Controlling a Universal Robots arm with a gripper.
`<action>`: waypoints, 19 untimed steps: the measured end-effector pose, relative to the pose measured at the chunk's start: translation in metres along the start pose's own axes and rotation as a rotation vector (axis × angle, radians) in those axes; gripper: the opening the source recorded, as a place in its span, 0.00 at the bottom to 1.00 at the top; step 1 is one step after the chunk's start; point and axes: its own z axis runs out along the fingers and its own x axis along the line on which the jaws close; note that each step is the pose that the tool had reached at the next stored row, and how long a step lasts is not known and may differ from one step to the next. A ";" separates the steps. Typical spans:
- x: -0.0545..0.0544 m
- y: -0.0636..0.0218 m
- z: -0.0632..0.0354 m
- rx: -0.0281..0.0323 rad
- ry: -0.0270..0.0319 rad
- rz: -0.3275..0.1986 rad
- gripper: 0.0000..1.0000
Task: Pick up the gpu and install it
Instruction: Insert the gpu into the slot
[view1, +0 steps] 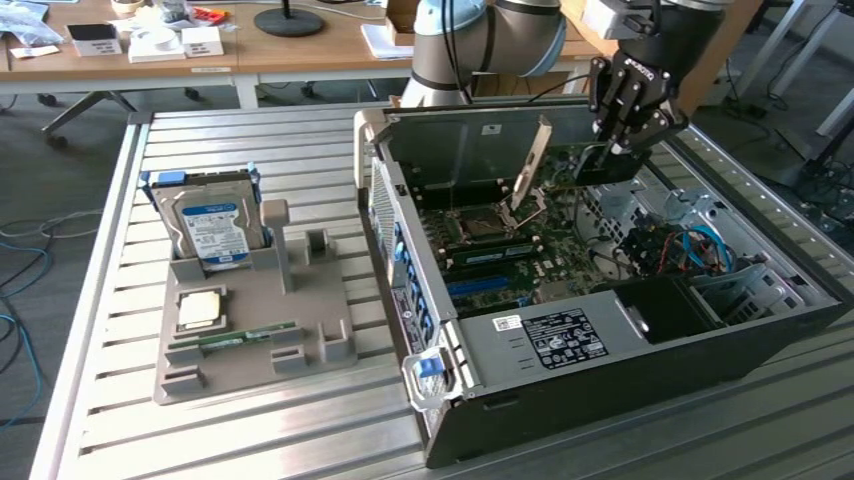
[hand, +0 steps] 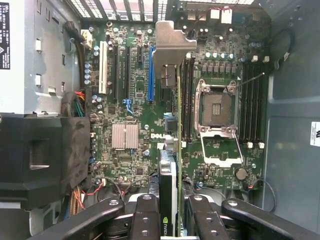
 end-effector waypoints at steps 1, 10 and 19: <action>0.000 0.0000 0.0000 0.0000 0.0000 0.000 0.27; 0.000 0.0009 0.0120 0.0012 0.0005 0.000 0.27; 0.000 0.0047 0.0212 0.0054 0.0008 0.000 0.27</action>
